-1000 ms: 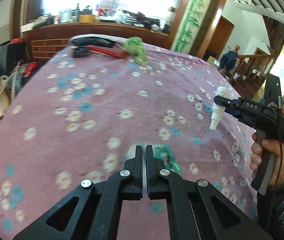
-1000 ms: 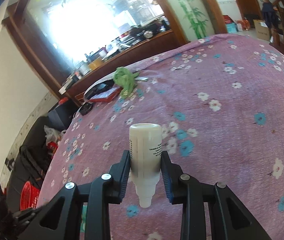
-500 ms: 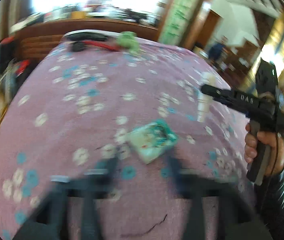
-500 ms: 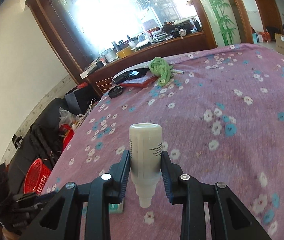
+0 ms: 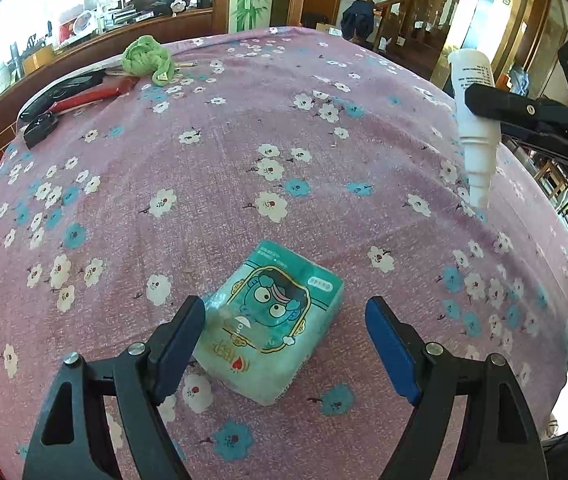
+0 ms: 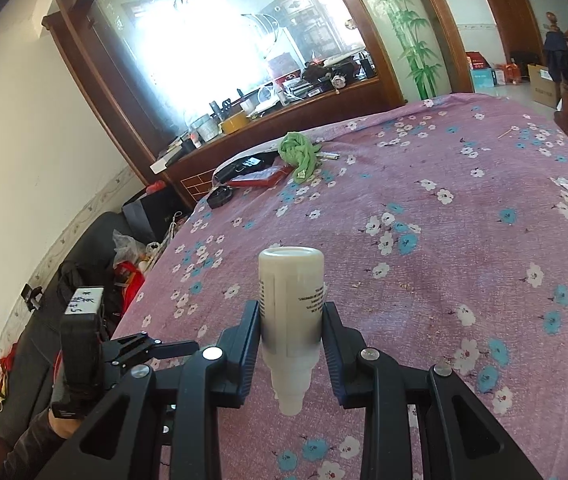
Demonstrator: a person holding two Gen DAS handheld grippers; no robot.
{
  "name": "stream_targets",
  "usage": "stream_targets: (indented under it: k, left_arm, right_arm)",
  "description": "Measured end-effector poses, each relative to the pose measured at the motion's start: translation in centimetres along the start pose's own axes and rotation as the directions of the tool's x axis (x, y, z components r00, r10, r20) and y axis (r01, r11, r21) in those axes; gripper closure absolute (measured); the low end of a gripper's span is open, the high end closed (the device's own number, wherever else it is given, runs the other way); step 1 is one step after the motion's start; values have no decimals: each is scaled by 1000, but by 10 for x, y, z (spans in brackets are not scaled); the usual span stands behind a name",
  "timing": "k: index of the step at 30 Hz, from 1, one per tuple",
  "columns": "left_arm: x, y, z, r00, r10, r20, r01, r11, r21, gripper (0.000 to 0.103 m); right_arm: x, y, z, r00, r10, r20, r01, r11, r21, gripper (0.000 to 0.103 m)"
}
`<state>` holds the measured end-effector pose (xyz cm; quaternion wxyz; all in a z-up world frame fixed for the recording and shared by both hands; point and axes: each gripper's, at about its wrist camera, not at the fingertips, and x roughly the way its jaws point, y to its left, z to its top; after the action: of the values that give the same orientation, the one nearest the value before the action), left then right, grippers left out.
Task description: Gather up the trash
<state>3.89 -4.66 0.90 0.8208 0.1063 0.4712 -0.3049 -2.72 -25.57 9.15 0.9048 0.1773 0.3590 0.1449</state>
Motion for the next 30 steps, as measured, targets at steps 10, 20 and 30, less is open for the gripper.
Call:
stream_targets:
  k: [10,20,30]
  left_arm:
    - [-8,-5,-9,997,80,21,-81,996,26,48]
    - [-25,-16,-15,993,68,101,-65,997,-30,94]
    - [-73,-16,-46,980,104,170,-68,976,-208,94]
  right_arm:
    - [7,12,-9,1000,23,-14,-23,1000,14,71]
    - [-2,19,-19,1000,26,-5,-26,1000,16,71]
    - [-5,29,-29,999,45,-10,-45,999,15,71]
